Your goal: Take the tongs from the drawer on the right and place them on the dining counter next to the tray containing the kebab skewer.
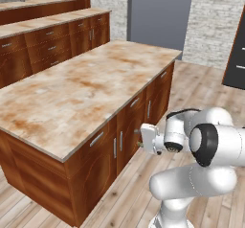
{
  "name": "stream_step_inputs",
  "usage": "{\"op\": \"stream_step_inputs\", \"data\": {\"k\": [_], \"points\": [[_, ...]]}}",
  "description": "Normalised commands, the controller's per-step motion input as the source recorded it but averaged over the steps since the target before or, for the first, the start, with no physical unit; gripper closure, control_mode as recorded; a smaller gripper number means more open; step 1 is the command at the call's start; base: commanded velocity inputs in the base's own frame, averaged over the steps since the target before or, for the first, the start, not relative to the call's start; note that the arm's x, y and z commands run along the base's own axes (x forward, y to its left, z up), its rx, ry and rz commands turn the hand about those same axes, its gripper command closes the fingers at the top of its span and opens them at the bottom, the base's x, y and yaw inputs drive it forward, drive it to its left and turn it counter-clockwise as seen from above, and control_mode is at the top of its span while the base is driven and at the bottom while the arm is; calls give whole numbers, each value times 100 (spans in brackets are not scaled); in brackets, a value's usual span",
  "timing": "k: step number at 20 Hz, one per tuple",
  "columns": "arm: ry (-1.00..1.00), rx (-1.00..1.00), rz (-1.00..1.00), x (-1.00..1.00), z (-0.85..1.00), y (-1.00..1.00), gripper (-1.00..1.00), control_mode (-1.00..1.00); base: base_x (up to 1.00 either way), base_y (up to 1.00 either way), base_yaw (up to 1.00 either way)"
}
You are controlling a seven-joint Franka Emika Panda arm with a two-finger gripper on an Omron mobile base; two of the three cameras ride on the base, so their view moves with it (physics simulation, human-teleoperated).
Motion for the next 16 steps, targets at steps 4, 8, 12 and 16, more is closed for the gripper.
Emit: {"op": "stream_step_inputs", "data": {"k": [4, 8, 12, 16], "points": [[7, 10, 0, 2, -16, 22, -100, -100, 0, 0, 0], [7, 8, 0, 0, -18, 33, -100, -100, 0, 0, 0], [3, 7, 0, 0, -24, 32, -100, -100, 0, 0, 0], [1, 5, -1, 13, -32, 37, -100, -100, 0, 0, 0]]}}
